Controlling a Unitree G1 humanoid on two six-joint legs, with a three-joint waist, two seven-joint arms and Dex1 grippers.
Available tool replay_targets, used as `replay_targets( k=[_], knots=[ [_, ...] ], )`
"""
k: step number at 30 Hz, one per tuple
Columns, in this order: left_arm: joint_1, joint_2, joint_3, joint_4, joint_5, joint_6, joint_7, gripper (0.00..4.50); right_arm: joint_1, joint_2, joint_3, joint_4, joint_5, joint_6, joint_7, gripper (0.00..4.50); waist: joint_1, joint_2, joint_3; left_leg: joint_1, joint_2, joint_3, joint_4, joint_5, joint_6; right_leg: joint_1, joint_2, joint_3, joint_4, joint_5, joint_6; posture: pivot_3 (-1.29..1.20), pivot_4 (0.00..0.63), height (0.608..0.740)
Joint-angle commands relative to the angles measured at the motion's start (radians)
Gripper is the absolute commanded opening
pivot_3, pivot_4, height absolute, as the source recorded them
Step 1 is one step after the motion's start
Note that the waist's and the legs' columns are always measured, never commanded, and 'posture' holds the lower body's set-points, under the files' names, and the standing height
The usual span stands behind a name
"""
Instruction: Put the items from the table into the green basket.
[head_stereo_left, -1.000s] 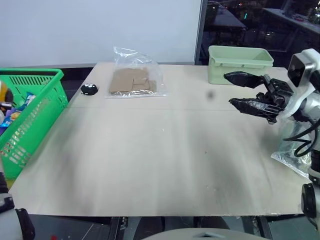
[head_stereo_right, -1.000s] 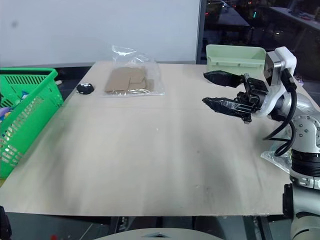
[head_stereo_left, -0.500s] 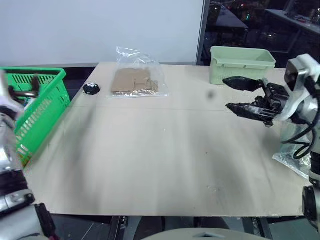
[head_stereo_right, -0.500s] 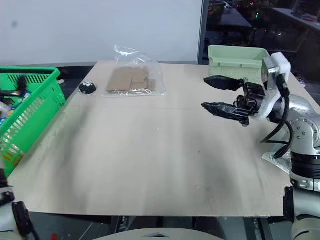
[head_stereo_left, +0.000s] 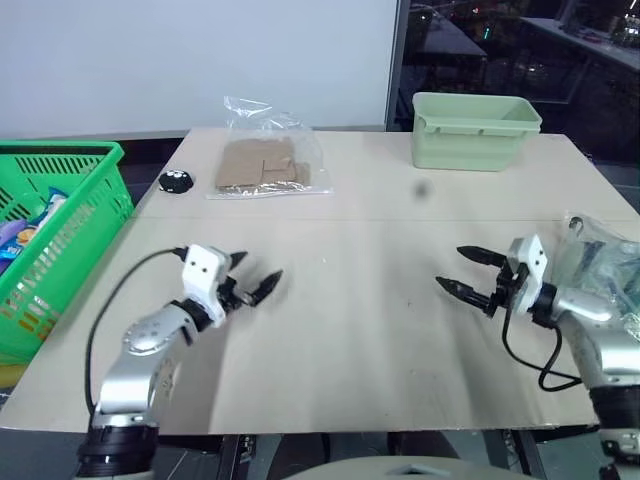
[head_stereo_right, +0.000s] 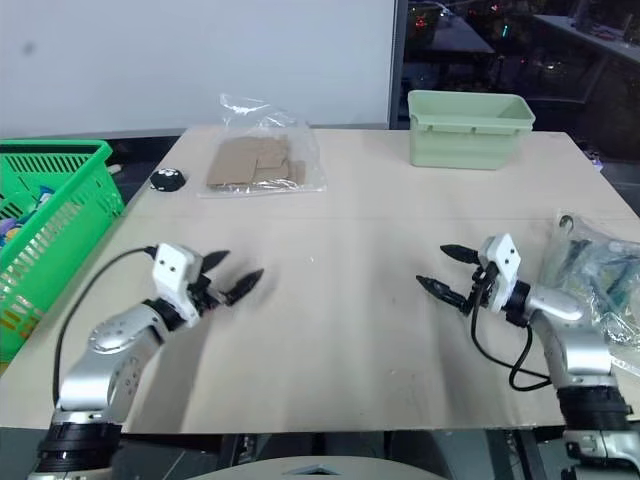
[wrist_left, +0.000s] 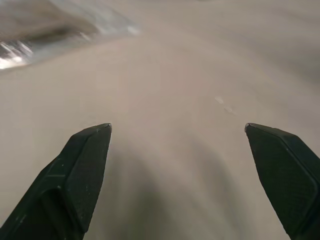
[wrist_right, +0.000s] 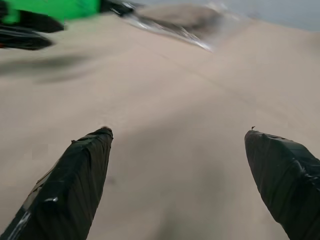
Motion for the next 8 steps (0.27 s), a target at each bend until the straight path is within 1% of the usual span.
replay_targets(
  k=[1,5,8],
  knots=[
    [0.03,0.0,-0.027,-0.056,0.025,-0.032,-0.023,4.45,0.055,0.042,0.024,-0.08,-0.035,-0.058,-0.062,4.5,-0.009,0.002,-0.002,0.0,0.0,0.0,0.0,0.0,0.0,0.0,0.0,0.0,0.0,0.0,0.0,-0.01,0.0,0.74],
    [0.075,-0.018,-0.039,-0.065,0.036,-0.057,-0.029,4.45,0.13,0.094,0.063,-0.12,-0.064,-0.074,-0.116,4.5,-0.016,0.004,-0.003,0.0,0.0,0.002,0.0,0.0,0.0,0.0,-0.001,0.002,-0.001,-0.002,-0.002,-0.01,0.0,0.74],
    [0.086,-0.029,-0.039,-0.075,0.023,-0.048,-0.039,4.45,0.144,0.107,0.078,-0.127,-0.077,-0.08,-0.136,4.5,-0.017,0.004,-0.003,0.001,0.0,0.002,0.0,0.0,0.0,0.0,-0.001,0.002,-0.001,-0.004,0.001,-0.01,0.0,0.74]
  ],
)
